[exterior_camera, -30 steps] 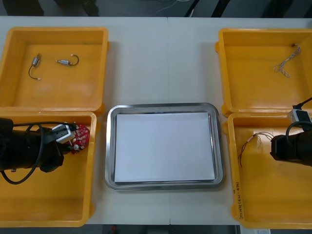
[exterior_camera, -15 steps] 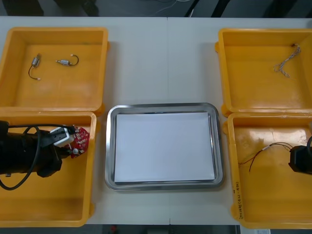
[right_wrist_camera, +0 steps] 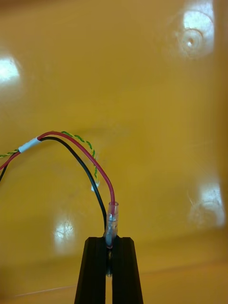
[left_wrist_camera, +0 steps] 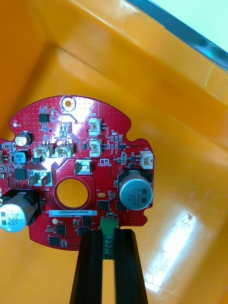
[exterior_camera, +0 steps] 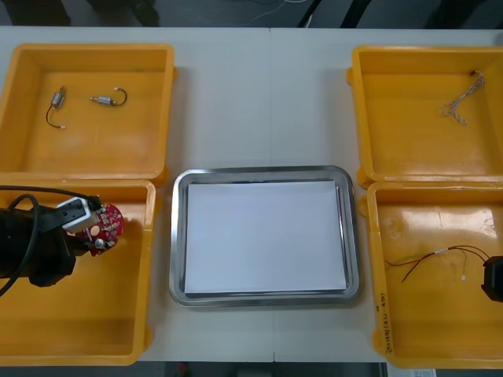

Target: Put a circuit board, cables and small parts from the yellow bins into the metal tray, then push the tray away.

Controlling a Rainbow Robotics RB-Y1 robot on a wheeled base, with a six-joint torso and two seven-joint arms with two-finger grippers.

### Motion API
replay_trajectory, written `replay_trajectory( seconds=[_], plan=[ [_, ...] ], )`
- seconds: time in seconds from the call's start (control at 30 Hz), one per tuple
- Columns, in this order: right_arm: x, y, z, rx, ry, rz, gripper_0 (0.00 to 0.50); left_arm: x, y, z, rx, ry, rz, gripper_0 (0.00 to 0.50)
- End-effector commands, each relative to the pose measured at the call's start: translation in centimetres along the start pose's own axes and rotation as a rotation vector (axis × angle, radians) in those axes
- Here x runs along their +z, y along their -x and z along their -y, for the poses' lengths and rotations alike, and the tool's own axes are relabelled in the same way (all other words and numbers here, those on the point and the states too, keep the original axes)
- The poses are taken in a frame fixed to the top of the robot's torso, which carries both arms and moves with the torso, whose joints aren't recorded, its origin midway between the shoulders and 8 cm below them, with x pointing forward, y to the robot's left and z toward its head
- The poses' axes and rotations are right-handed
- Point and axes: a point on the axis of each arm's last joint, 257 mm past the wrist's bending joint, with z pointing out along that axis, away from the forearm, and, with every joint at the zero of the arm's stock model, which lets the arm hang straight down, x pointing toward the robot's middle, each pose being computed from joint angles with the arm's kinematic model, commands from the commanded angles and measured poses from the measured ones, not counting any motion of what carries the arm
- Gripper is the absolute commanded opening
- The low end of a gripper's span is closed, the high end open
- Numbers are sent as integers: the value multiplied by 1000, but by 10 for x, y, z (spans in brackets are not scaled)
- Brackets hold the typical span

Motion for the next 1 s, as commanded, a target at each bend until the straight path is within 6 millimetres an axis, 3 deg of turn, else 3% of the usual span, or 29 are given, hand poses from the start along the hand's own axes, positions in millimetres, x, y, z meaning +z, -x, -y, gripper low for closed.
replay_trajectory(
  seconds=[0.03, 0.7, 0.73, 0.77, 0.8, 0.83, 0.87, 0.9, 1.0],
  plan=[
    [-11, -1, 18, -26, -32, 31, 0, -13, 12, 2, 31, 13, 15, 0],
    [-9, -12, 30, 11, -43, 38, 1, -55, 47, 22, -109, 37, -56, 0],
    [-9, -12, 31, 12, -43, 39, 83, -57, 50, 23, -113, 39, -60, 0],
    [-9, -11, 30, 16, -42, 38, 196, -58, 54, 24, -115, 41, -64, 0],
    [-9, -12, 31, 18, -44, 39, 254, -58, 55, 26, -118, 40, -65, 0],
    [-9, -11, 30, 20, -42, 40, 365, -59, 60, 27, -124, 42, -65, 0],
    [-10, -11, 31, 22, -44, 41, 408, -59, 62, 28, -128, 42, -66, 0],
    [-10, -10, 31, 27, -43, 42, 488, -59, 67, 30, -131, 41, -63, 0],
    [-10, -11, 32, 37, -44, 42, 500, -57, 80, 34, -141, 41, -57, 0]
  ],
)
